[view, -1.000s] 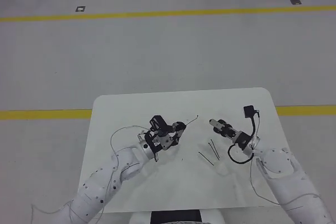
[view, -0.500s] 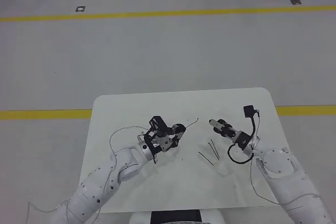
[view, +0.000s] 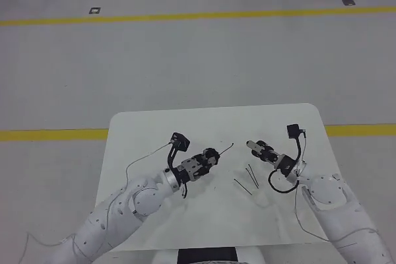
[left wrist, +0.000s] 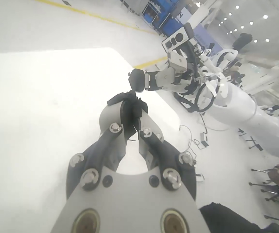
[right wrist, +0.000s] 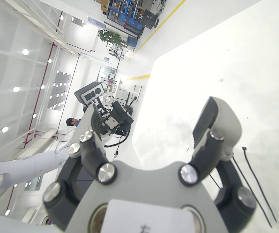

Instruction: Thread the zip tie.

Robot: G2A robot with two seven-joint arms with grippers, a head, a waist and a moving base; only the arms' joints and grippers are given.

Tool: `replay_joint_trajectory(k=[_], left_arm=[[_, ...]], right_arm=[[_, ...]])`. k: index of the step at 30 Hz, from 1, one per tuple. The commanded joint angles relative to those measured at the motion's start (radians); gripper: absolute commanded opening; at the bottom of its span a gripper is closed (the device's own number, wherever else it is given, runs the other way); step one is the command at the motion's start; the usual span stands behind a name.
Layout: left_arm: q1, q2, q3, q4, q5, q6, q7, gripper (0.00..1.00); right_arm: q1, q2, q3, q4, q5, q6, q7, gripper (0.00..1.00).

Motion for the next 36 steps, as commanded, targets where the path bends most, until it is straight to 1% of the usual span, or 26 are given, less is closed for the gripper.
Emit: replay_joint_trajectory(k=[1, 2, 3, 14, 17, 19, 20, 22, 23, 25, 27, 29, 30, 32, 33, 36], left_arm=[[-0.007, 0.019, 0.012, -0.007, -0.049, 0.000, -0.023, 0.00], [-0.013, 0.029, 0.021, -0.011, -0.075, 0.000, -0.044, 0.00], [-0.018, 0.037, 0.023, -0.006, -0.094, 0.000, -0.050, 0.00], [-0.018, 0.037, 0.023, -0.006, -0.094, 0.000, -0.050, 0.00], [-0.008, 0.033, 0.027, -0.014, -0.190, 0.000, -0.070, 0.00], [-0.005, 0.035, 0.024, -0.029, -0.267, 0.000, -0.113, 0.00], [-0.001, 0.037, 0.019, -0.043, -0.327, 0.000, -0.146, 0.00], [0.001, 0.043, 0.004, -0.061, -0.401, 0.000, -0.201, 0.00], [0.010, 0.048, -0.008, -0.064, -0.461, 0.000, -0.241, 0.00], [0.014, 0.055, -0.035, -0.058, -0.511, 0.000, -0.308, 0.00], [0.030, 0.060, -0.063, -0.060, -0.579, 0.000, -0.376, 0.00], [0.041, 0.063, -0.094, -0.057, -0.624, 0.000, -0.432, 0.00], [0.051, 0.064, -0.113, -0.058, -0.656, 0.000, -0.473, 0.00], [0.063, 0.064, -0.145, -0.056, -0.679, 0.000, -0.509, 0.00], [0.074, 0.062, -0.163, -0.058, -0.701, 0.000, -0.531, 0.00], [0.095, 0.053, -0.196, -0.062, -0.724, 0.000, -0.581, 0.00]], right_arm=[[0.000, 0.000, 0.000, 0.000, 0.000, 0.000, 0.000, 1.00], [0.000, 0.000, 0.000, 0.000, 0.000, 0.000, 0.000, 1.00], [0.000, 0.000, 0.000, 0.000, 0.000, 0.000, 0.000, 1.00], [0.000, 0.000, 0.000, 0.000, 0.000, 0.000, 0.000, 1.00], [0.000, 0.000, 0.000, 0.000, 0.000, 0.000, 0.000, 1.00], [0.000, 0.001, -0.007, 0.007, -0.005, 0.000, 0.031, 1.00], [0.006, 0.003, -0.003, 0.016, -0.004, 0.000, 0.058, 1.00], [0.011, 0.005, 0.003, 0.029, 0.002, 0.000, 0.092, 1.00], [0.017, 0.006, 0.005, 0.038, 0.013, 0.000, 0.127, 1.00], [0.028, 0.009, 0.009, 0.065, 0.025, 0.000, 0.180, 1.00], [0.051, 0.010, 0.010, 0.092, 0.072, 0.000, 0.253, 1.00], [0.067, 0.009, 0.007, 0.103, 0.131, 0.000, 0.326, 1.00], [0.078, 0.008, 0.009, 0.113, 0.172, 0.000, 0.374, 1.00], [0.093, 0.005, 0.013, 0.126, 0.230, 0.000, 0.444, 1.00], [0.101, 0.001, 0.014, 0.130, 0.271, 0.000, 0.495, 1.00], [0.119, -0.012, 0.019, 0.151, 0.333, 0.000, 0.587, 1.00]])
